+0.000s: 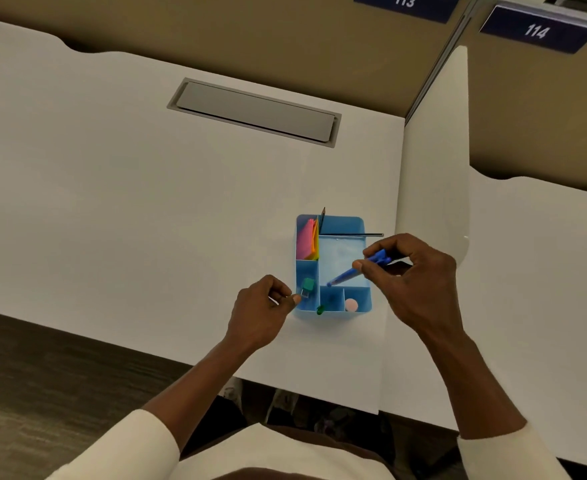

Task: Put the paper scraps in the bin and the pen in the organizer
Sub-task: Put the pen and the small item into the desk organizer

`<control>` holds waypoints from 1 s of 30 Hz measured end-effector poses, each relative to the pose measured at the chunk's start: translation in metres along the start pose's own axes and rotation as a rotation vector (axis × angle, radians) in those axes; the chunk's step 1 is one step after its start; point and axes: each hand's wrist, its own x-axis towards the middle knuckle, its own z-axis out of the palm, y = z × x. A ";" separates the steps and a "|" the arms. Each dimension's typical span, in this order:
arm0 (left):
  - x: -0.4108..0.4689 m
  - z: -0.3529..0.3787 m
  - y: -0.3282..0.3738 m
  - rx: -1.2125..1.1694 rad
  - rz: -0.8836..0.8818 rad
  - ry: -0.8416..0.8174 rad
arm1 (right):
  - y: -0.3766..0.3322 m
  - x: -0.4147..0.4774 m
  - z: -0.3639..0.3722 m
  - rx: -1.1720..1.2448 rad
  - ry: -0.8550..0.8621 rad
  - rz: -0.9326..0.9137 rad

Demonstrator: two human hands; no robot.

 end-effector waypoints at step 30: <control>-0.002 0.017 -0.004 0.113 -0.074 0.089 | 0.060 -0.052 0.067 -0.352 -0.292 -0.068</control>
